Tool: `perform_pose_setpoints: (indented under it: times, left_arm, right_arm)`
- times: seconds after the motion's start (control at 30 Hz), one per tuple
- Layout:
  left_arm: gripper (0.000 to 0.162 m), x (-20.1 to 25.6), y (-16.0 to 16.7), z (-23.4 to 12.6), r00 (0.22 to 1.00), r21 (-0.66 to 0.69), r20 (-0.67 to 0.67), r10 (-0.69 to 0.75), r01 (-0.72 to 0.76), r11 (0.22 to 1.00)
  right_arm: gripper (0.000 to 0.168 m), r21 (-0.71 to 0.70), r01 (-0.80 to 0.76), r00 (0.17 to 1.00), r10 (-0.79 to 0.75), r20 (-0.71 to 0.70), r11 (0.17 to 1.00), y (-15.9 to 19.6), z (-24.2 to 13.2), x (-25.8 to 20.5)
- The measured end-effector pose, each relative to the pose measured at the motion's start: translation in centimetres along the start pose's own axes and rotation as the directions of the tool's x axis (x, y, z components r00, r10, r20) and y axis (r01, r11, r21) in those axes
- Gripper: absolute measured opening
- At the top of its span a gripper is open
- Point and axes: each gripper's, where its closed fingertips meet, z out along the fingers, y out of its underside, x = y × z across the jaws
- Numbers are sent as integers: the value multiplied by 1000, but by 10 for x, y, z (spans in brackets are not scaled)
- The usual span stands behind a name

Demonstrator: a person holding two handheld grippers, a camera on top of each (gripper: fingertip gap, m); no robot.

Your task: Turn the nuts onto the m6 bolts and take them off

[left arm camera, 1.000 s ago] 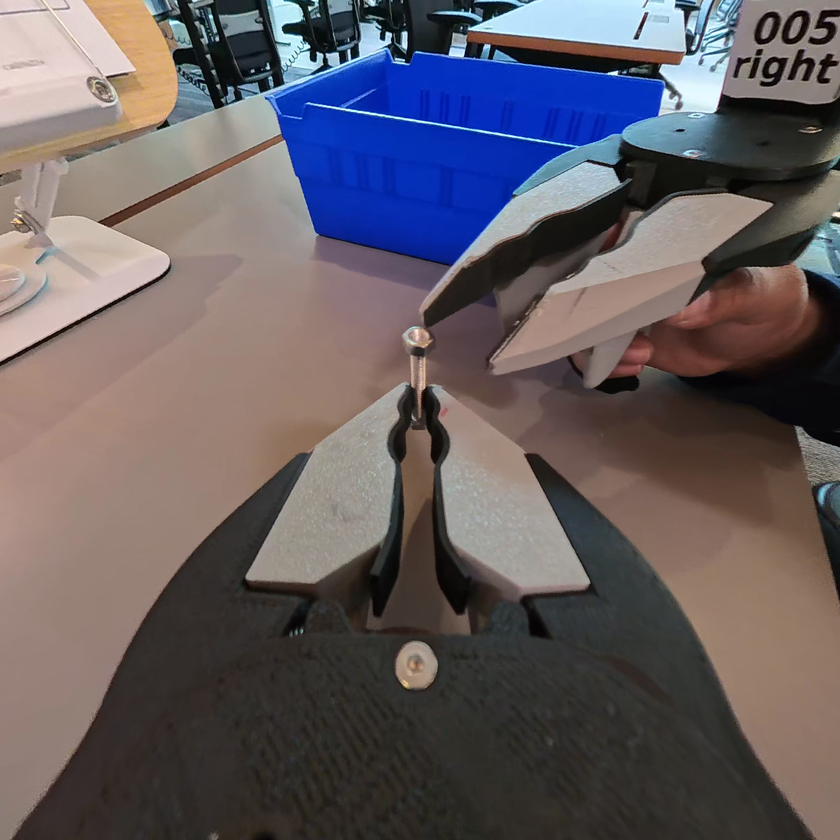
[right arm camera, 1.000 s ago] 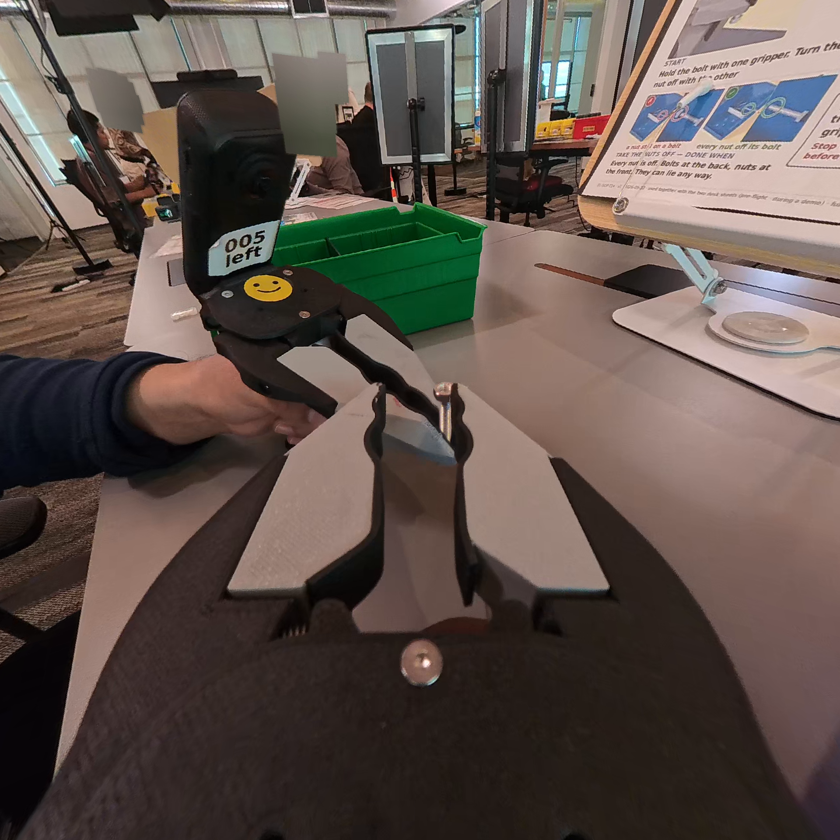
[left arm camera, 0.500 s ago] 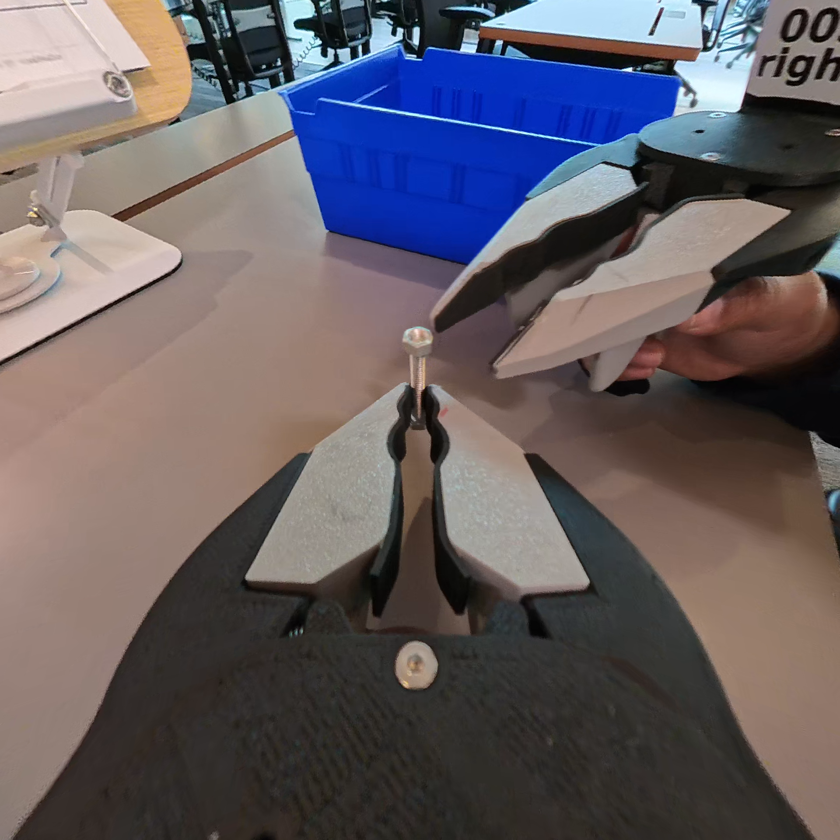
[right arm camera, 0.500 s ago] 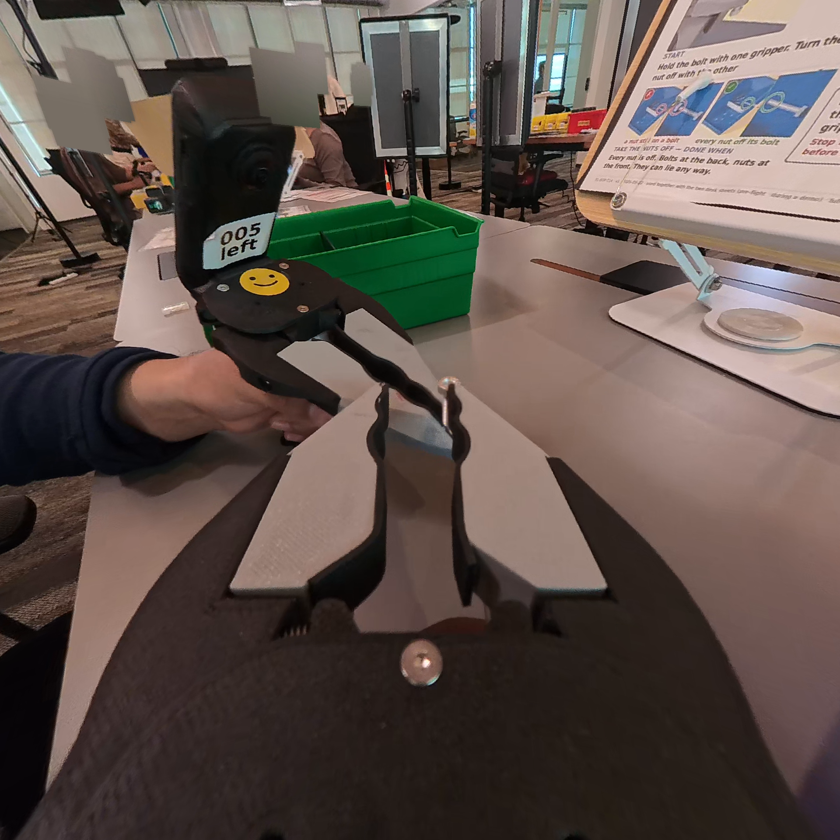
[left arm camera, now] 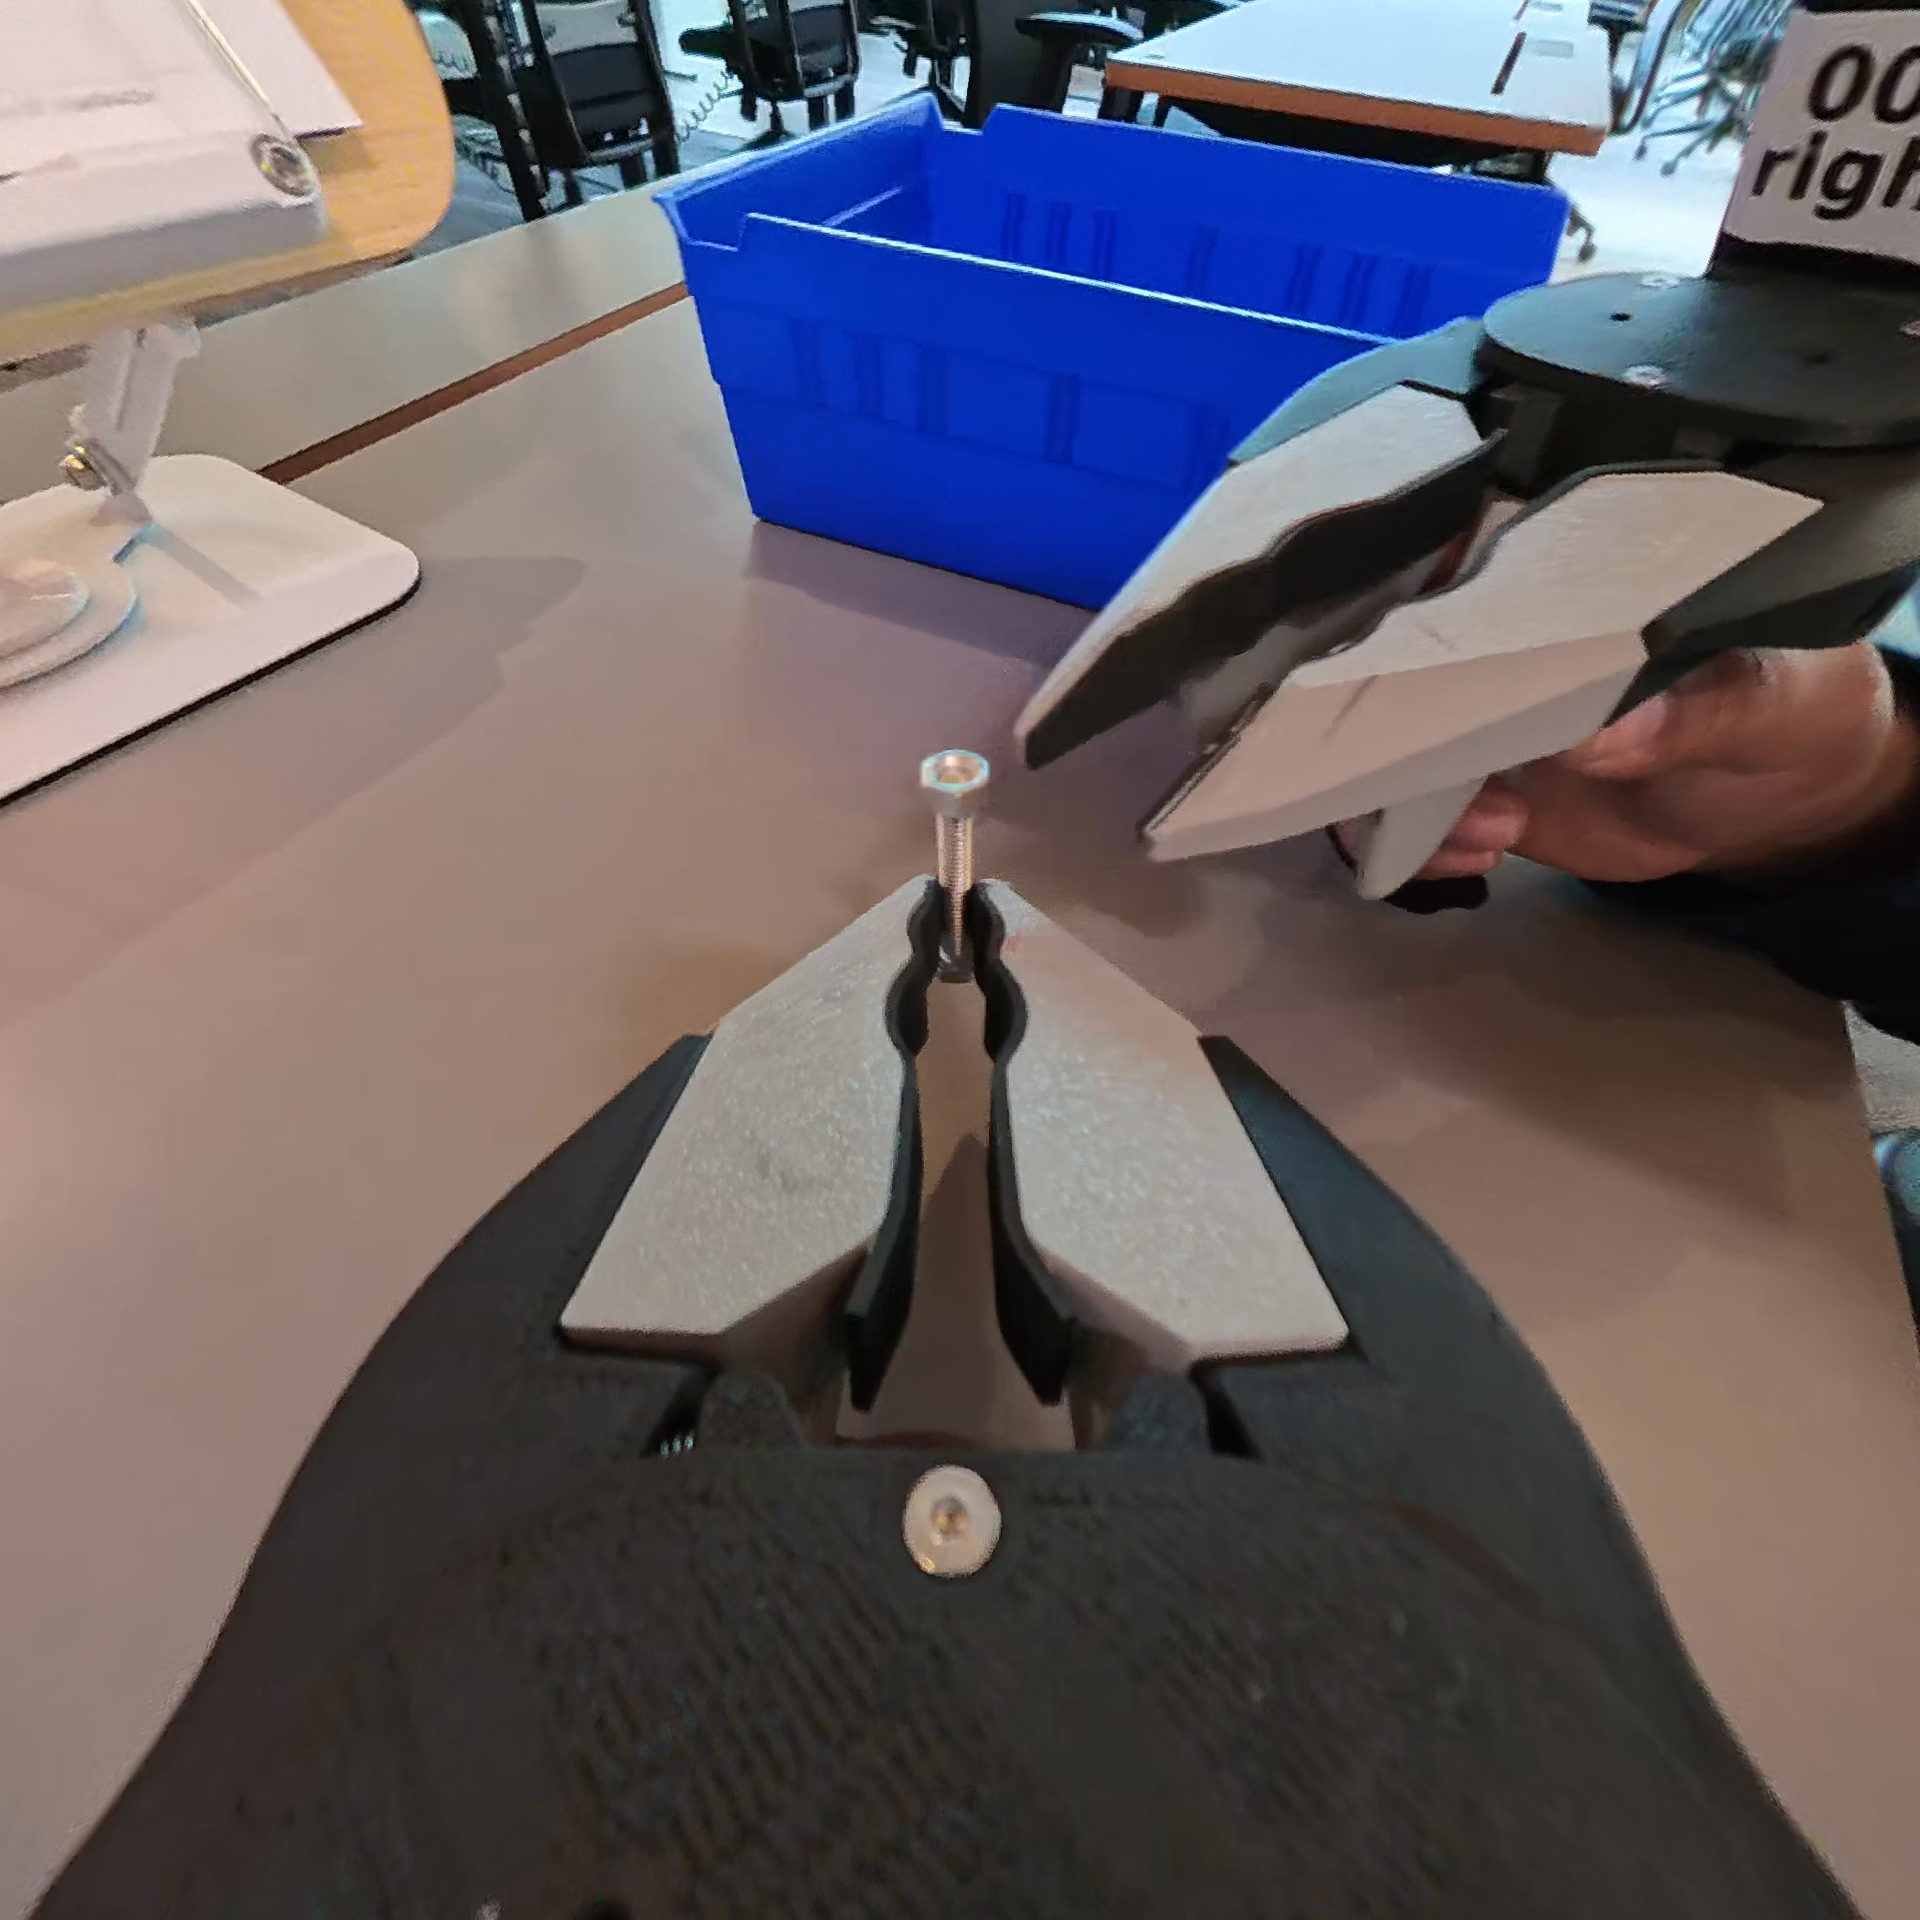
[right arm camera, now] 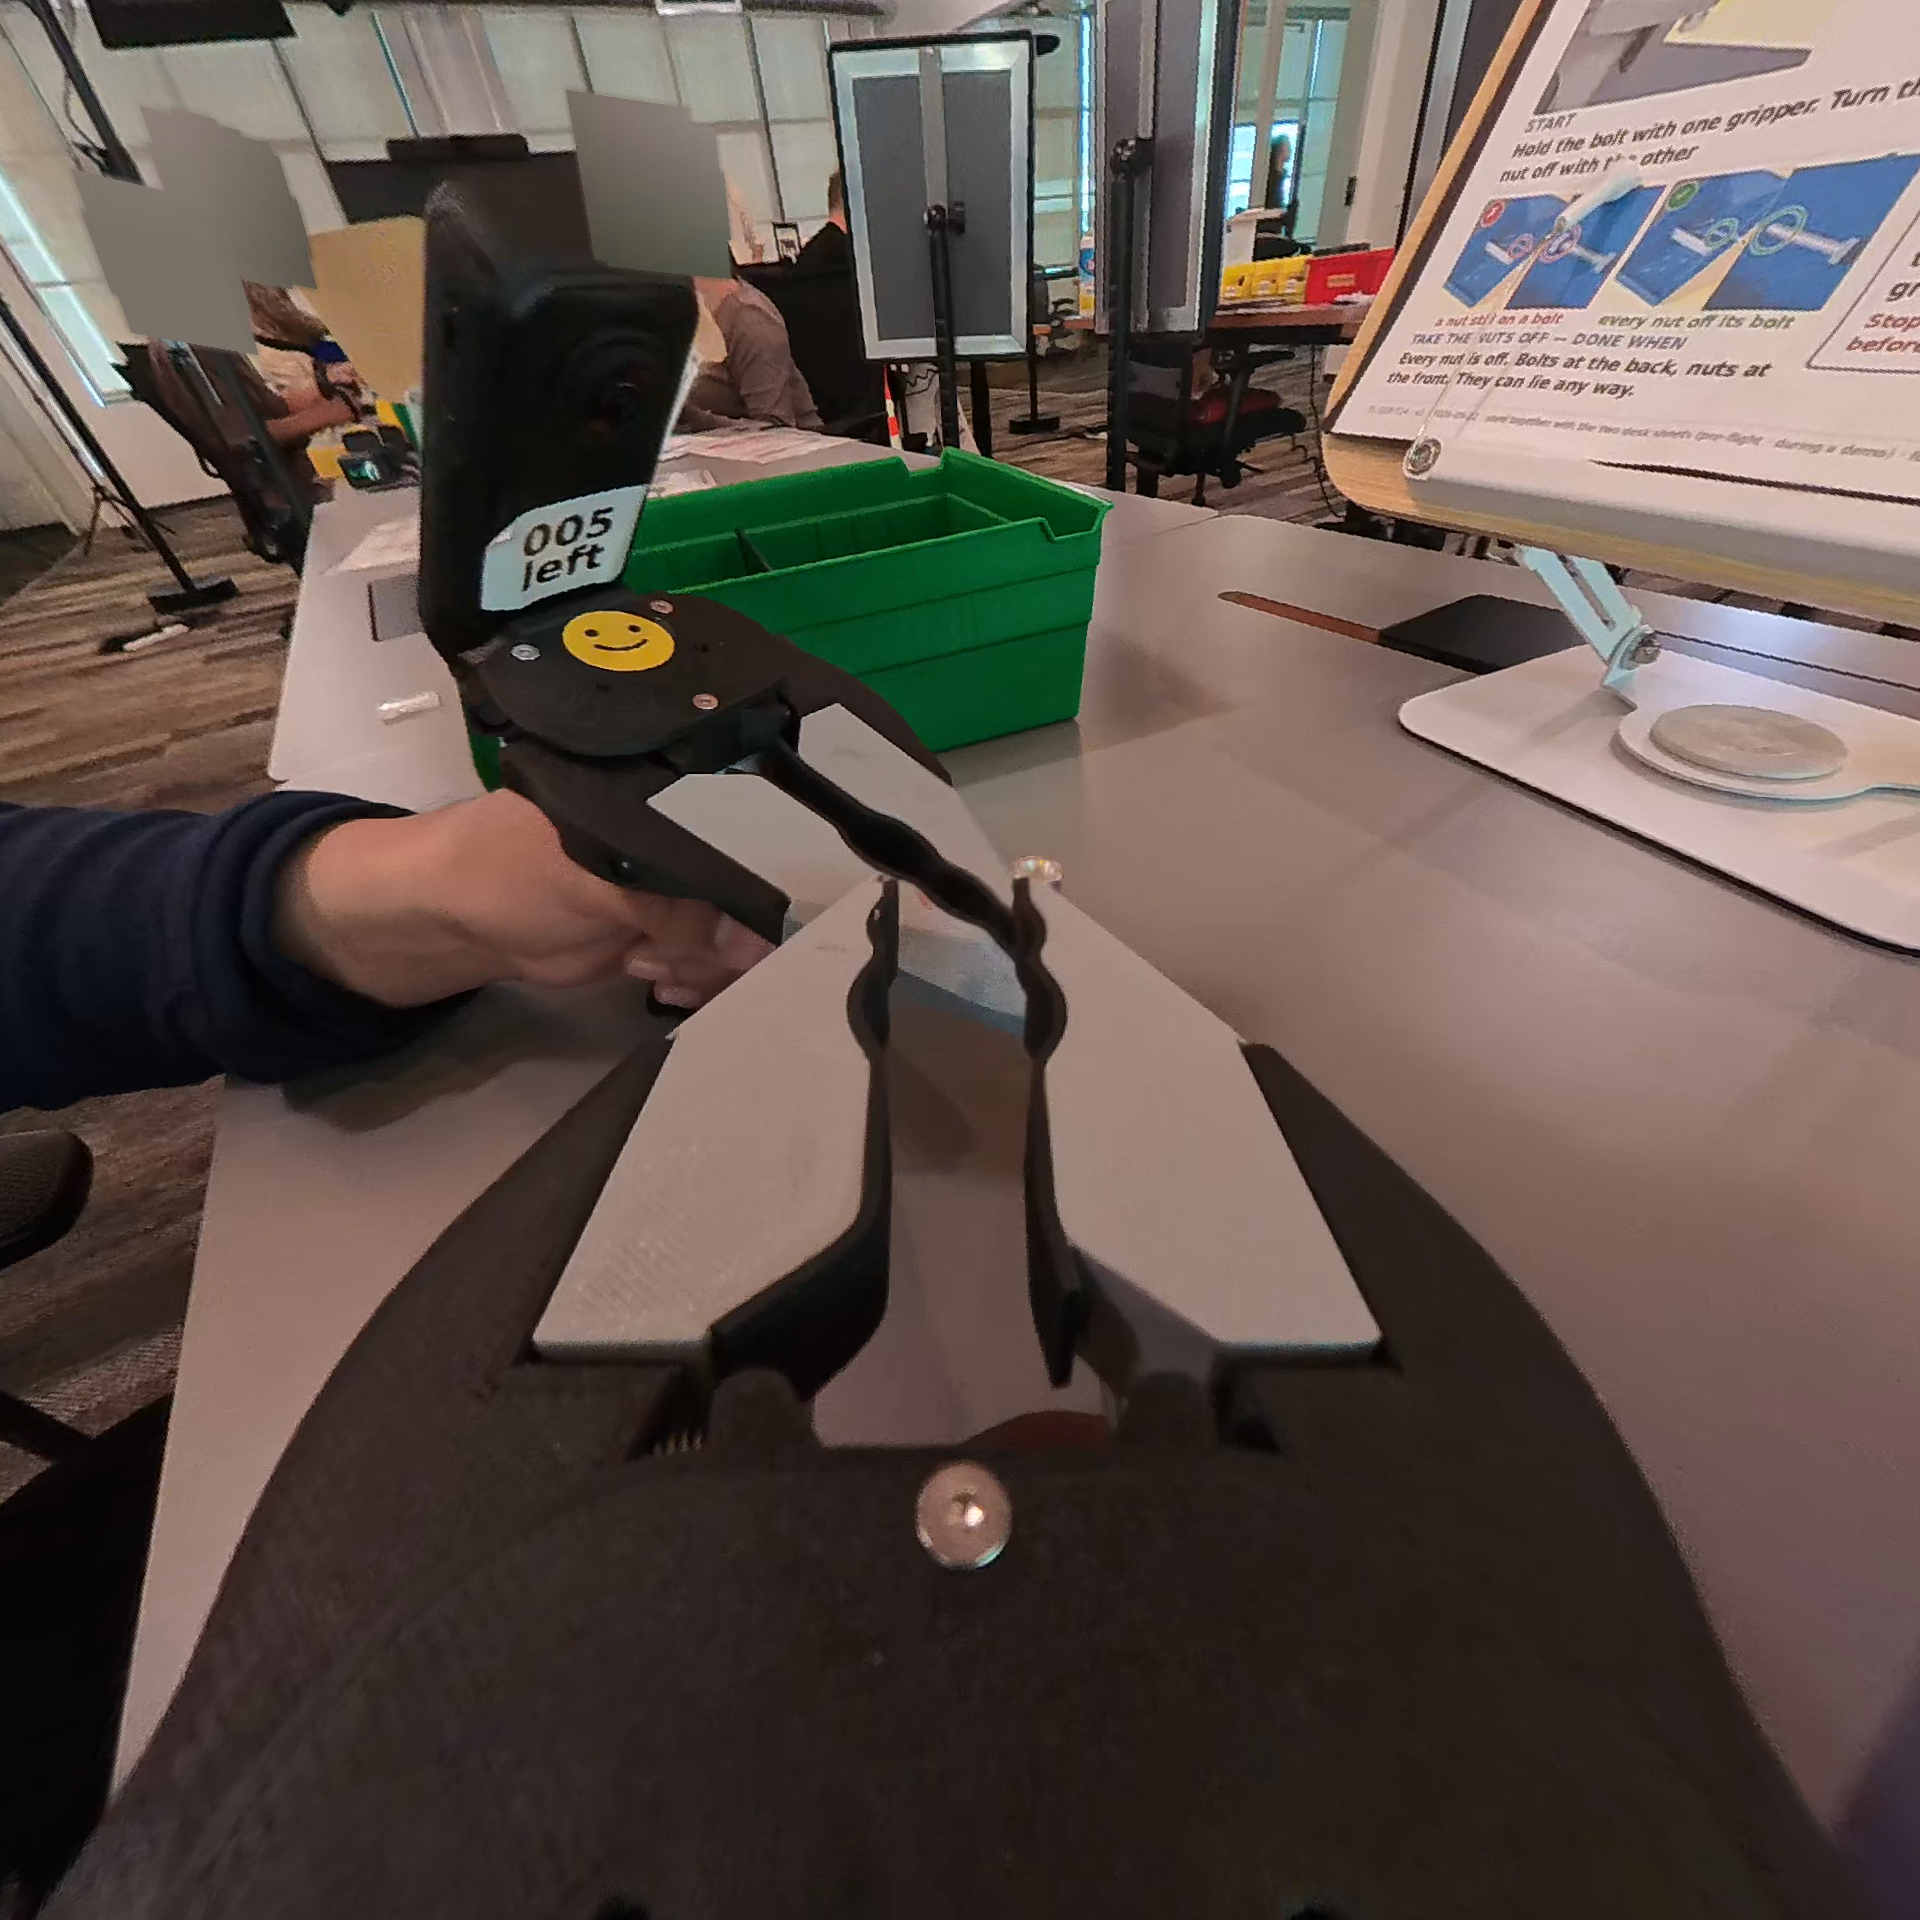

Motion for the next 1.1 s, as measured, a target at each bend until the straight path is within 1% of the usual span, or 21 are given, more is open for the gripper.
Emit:
perform_pose_setpoints:
  times: [0.07, 0.17, 0.2, 0.27, 0.33, 0.4, 0.43, 0.47, 0.57, 0.63, 0.7, 0.73, 0.77, 0.8, 0.83, 0.9, 0.93, 1.0, 1.03, 1.07, 1.1]
  left_arm:
    - [3, 1, -2, -2, 1000, 18, -19, -12, 12, 1000]
    - [3, 7, -1, 0, 999, 10, -41, 14, -14, 1000]
    - [3, 11, -2, 1, 998, 10, -56, 29, -29, 1000]
    - [3, 15, -1, 2, 997, 5, -58, 49, -49, 999]
    - [3, 6, 0, 3, 999, -8, -10, 32, -32, 999]
    - [3, -3, -1, 0, 1000, 5, 8, -24, 24, 1000]
    - [3, -3, -2, -1, 999, 15, -7, -41, 41, 999]
    - [3, -2, -3, -2, 999, 26, -20, -40, 40, 999]
    - [3, 5, 0, 1, 999, 1, -31, 13, -13, 1000]
    - [3, 10, 0, 3, 999, -4, -38, 35, -36, 999]
    - [3, 0, 1, 2, 1000, -11, 10, 10, -10, 1000]
    - [3, -9, 3, 1, 999, -21, 48, -15, 16, 1000]
    - [3, -17, 5, -1, 997, -27, 68, -32, 34, 999]
    - [3, -21, 5, -3, 996, -27, 76, -38, 41, 999]
    - [3, -20, 5, -4, 998, -20, 64, -27, 29, 999]
    - [3, -11, 3, -3, 1000, -16, 29, 7, -7, 1000]
    - [3, -6, 4, -1, 1000, -24, 14, 15, -15, 1000]
    - [3, 4, 3, 2, 1000, -22, -22, 19, -19, 1000]
    - [3, 5, 3, 3, 1000, -24, -21, 20, -21, 1000]
    - [3, 1, 4, 3, 1000, -32, 4, 20, -20, 999]
    - [3, -7, 5, 1, 999, -34, 39, 9, -8, 999]
  right_arm:
    - [21, 3, -8, 1000, 8, -6, 1000, 0, 0, 2]
    - [35, -6, -20, 999, 20, -25, 1000, 1, 3, 6]
    - [37, -13, -23, 1000, 22, -19, 1000, 2, 4, 5]
    - [32, -20, -16, 1000, 16, -7, 1000, 3, 5, 2]
    - [28, -13, -2, 1000, 2, -16, 1000, 1, 3, 2]
    - [12, 10, -15, 1000, 15, 22, 1000, -2, -1, -3]
    - [13, 23, -30, 999, 30, 22, 999, -4, -1, -2]
    - [16, 28, -39, 999, 39, 8, 999, -5, -1, 2]
    - [39, 2, -56, 998, 56, -24, 998, 0, 5, 8]
    - [34, -30, -59, 998, 59, 5, 998, 4, 10, 3]
    - [28, -26, -32, 999, 32, 5, 999, 3, 8, 0]
    - [2, -10, -14, 999, 14, 41, 1000, 1, 4, -5]
    - [0, 17, -18, 998, 17, 53, 1000, -3, 0, -7]
    - [0, 31, -28, 999, 27, 38, 999, -5, -2, -4]
    - [7, 29, -40, 999, 40, 19, 999, -4, -1, 0]
    - [33, 14, -69, 998, 69, 0, 998, -2, 3, 6]
    - [36, 4, -77, 997, 77, 3, 997, -1, 6, 6]
    - [34, -35, -75, 997, 75, 6, 997, 5, 12, 4]
    - [31, -52, -66, 998, 67, 16, 996, 8, 14, 1]
    - [34, -57, -56, 998, 58, 20, 997, 9, 13, 0]
    - [19, -58, -41, 998, 44, 48, 997, 9, 11, -5]
